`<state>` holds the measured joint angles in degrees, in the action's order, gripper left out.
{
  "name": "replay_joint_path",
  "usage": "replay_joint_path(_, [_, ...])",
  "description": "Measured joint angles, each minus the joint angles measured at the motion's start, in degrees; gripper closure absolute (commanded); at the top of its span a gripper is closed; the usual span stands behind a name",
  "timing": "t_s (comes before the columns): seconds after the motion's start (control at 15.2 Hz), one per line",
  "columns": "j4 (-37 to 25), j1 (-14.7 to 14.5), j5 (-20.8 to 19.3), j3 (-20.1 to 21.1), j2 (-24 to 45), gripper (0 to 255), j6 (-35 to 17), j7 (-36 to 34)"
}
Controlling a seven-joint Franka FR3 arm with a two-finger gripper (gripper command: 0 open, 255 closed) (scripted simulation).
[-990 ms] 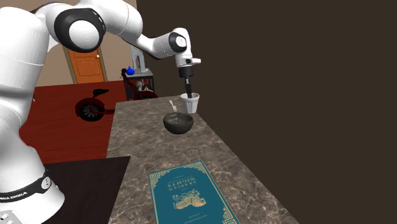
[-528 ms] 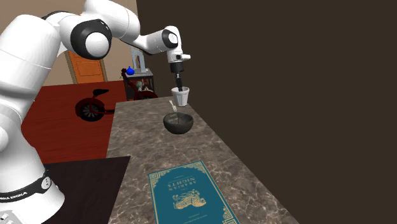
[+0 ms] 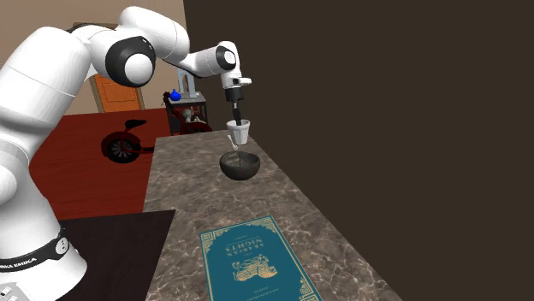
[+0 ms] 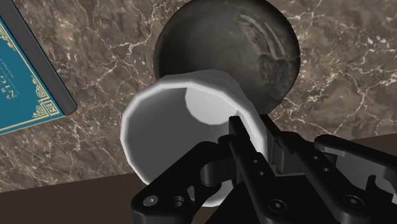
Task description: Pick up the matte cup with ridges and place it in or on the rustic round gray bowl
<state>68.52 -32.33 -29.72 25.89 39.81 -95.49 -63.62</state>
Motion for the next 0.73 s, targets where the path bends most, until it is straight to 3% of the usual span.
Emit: replay_joint_path(0.73, [5.6,0.7,-1.3,-0.7,2.1,255,-7.1,-2.4])
